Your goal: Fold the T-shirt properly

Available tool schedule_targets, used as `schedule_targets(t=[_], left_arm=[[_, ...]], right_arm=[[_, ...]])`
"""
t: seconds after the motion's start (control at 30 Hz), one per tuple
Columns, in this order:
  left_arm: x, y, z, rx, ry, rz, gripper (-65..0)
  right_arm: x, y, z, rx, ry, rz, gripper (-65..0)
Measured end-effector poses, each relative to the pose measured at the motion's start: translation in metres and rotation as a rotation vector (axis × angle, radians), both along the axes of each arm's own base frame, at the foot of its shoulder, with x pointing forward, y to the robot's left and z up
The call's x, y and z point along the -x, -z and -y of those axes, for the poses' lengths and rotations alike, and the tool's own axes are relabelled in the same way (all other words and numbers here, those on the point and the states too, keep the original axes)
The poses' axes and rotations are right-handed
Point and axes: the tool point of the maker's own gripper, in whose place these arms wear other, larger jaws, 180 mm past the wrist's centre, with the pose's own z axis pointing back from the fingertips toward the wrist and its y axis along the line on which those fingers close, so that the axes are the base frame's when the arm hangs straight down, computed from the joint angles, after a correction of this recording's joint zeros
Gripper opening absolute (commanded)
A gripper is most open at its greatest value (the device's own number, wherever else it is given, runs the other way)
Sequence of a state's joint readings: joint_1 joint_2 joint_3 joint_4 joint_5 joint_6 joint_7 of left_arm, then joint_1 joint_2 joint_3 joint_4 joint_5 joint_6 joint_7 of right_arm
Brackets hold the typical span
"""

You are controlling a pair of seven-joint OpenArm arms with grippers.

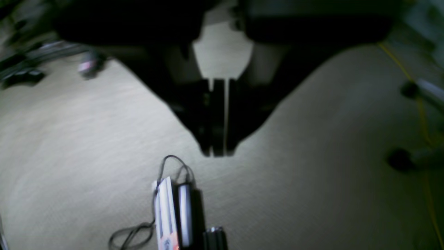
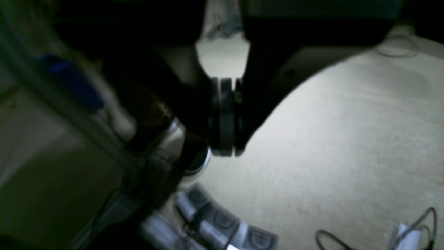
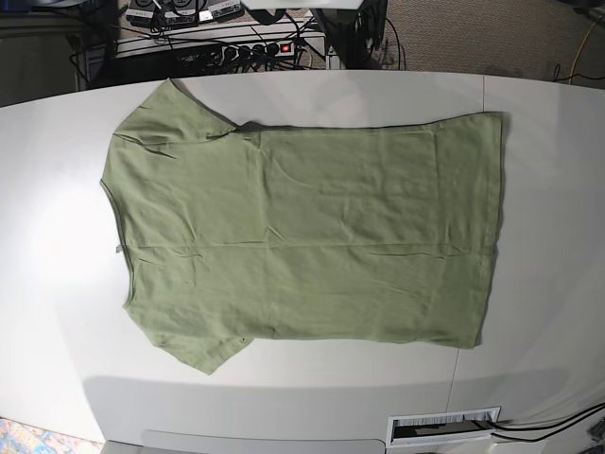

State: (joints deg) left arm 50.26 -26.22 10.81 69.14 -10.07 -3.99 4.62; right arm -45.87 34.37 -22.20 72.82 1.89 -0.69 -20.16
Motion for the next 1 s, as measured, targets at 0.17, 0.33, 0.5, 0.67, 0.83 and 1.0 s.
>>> schedule_targets(t=[0.17,0.33,0.5,0.67,0.83,1.0], left_arm=[[-0.008,-0.025,-0.007,-0.070,0.141,0.089,-65.0],[-0.028,-0.052,-0.014,-0.139,0.228,0.193,-65.0],[-0.060,-0.084,-0.025,-0.189,0.277,0.304,-65.0],[-0.103,-0.122,-0.033,-0.229,0.296,0.437,-65.0],[-0.133,-0.157,-0.025,-0.254,0.332,0.525,-65.0],[-0.166,-0.186,-0.009,-0.250,0.369,0.613,-65.0]], right_arm=[[-0.016,-0.026,-0.001,0.024,-0.088,0.066,-65.0],[-0.039,-0.054,0.005,0.065,-0.113,0.163,-65.0],[-0.060,-0.086,0.015,0.113,-0.157,0.248,-65.0],[-0.083,-0.118,0.010,0.125,-0.248,0.319,-65.0],[-0.105,-0.144,0.000,0.161,-0.361,0.369,-65.0],[-0.128,-0.165,-0.010,0.188,-0.350,0.464,-65.0]])
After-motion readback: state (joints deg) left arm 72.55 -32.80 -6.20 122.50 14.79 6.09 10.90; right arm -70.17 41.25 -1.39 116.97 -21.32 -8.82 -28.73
